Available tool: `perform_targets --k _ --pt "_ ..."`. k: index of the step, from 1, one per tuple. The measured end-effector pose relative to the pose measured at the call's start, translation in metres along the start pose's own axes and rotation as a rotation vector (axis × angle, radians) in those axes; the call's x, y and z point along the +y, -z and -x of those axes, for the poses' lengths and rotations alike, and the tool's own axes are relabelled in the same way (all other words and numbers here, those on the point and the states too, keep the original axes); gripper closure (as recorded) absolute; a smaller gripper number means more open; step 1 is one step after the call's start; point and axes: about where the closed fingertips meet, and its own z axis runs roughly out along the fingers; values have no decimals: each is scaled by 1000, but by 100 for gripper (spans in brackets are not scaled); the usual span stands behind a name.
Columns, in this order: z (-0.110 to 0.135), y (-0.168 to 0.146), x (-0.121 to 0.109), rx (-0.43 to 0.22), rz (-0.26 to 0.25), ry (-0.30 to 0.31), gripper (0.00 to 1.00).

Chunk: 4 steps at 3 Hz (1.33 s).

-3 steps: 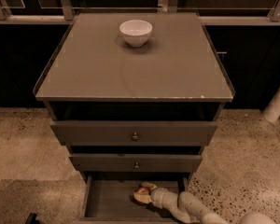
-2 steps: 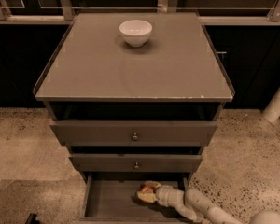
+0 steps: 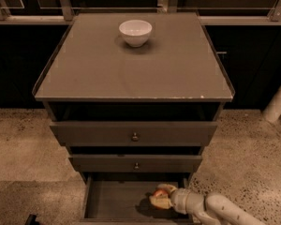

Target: Pick apple from bottom drawer and place on counter

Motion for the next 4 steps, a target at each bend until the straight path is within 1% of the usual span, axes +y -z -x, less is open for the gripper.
perform_targets --k 1,2,3,4 --pt "17 50 47 29 30 6 100" --pt "17 50 48 29 30 6 100" --pt "50 67 71 48 65 92 100" --pt "114 93 129 64 118 235 100"
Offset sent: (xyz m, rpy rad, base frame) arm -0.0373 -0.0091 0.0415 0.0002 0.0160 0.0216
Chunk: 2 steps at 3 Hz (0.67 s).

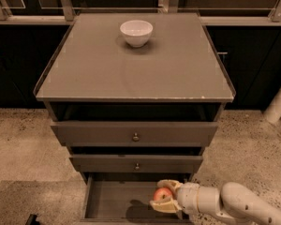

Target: Pick apple from bottom drawer and place on counter

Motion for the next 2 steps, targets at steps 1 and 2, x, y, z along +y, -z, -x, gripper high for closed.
perform_targets --k 1,2 --pt "75 33 43 -5 -4 128 100" --pt "112 65 47 3 -81 201 100"
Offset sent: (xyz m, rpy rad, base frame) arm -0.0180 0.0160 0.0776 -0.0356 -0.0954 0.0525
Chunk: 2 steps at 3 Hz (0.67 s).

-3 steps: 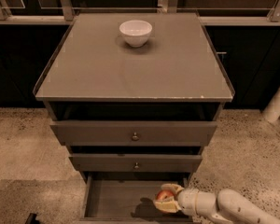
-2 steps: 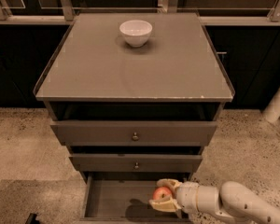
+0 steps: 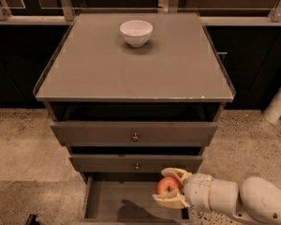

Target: Pick apple from bottom drawer and place on counter

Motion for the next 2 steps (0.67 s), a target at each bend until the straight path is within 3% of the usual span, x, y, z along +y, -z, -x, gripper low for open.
perform_targets --k 2 --pt "10 4 1 -22 7 35 100"
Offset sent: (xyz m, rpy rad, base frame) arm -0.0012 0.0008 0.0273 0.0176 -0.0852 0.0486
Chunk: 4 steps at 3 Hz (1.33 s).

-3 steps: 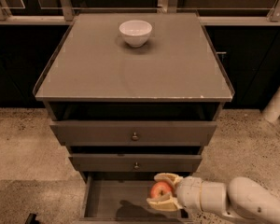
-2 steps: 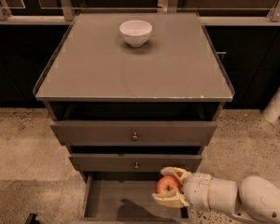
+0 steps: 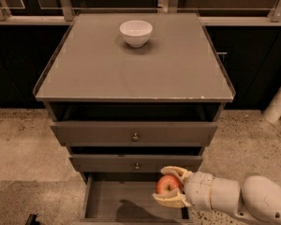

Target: Pick apple from bottom drawer and place on counter

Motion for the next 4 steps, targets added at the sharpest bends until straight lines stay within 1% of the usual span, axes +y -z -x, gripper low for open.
perform_targets --k 1,2,3,4 --pt "57 23 -7 -43 -3 143 100" --pt "145 54 -8 -84 17 321 100" --pt "240 89 -15 -169 58 489 100" --pt "240 89 -15 -169 58 490 100"
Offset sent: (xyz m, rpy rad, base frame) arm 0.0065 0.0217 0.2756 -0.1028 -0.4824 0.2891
